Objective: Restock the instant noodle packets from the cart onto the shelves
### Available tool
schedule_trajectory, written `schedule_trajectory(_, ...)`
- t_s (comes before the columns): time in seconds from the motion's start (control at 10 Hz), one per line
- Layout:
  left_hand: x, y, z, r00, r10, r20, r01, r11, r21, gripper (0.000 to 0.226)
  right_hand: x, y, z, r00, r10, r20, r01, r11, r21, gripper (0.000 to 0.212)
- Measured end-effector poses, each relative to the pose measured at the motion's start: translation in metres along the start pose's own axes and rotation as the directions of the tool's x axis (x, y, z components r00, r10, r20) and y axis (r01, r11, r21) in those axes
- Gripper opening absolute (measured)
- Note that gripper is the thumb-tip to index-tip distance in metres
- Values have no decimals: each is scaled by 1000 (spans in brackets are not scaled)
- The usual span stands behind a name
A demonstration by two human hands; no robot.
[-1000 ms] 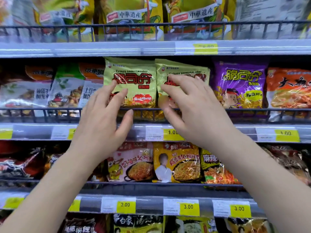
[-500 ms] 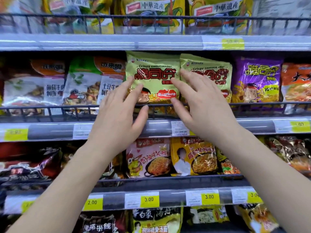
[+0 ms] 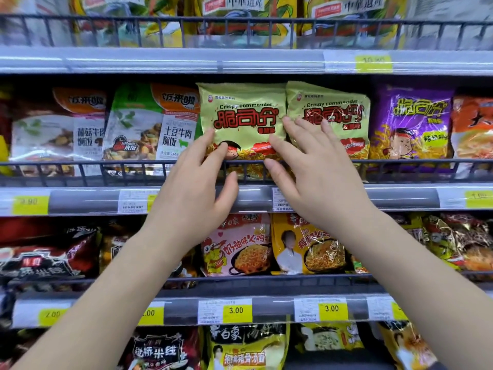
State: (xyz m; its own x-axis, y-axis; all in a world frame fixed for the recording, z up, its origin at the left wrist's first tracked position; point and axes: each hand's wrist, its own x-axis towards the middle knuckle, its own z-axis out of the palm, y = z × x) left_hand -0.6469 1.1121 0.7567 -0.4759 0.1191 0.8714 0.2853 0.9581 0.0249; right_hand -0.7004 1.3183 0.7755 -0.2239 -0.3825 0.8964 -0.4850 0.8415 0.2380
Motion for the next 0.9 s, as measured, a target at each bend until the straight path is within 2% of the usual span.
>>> schedule_trajectory(0.4,-2,0,-9,1000,10,19,-11,999,42,57,-6,3,-4,1000,-2,21,1,999,46,53)
schedule_trajectory(0.6,-9,3,-17,1000,-5,-3,5,999,35,60,-13,9,-15,1000,8,27,-12,989,146,52)
schedule_trajectory(0.9,-18,16,-24,997,-5,-75,5,1000,-2,58,-28,13,-22,998,-28,-55,42,959,281,49)
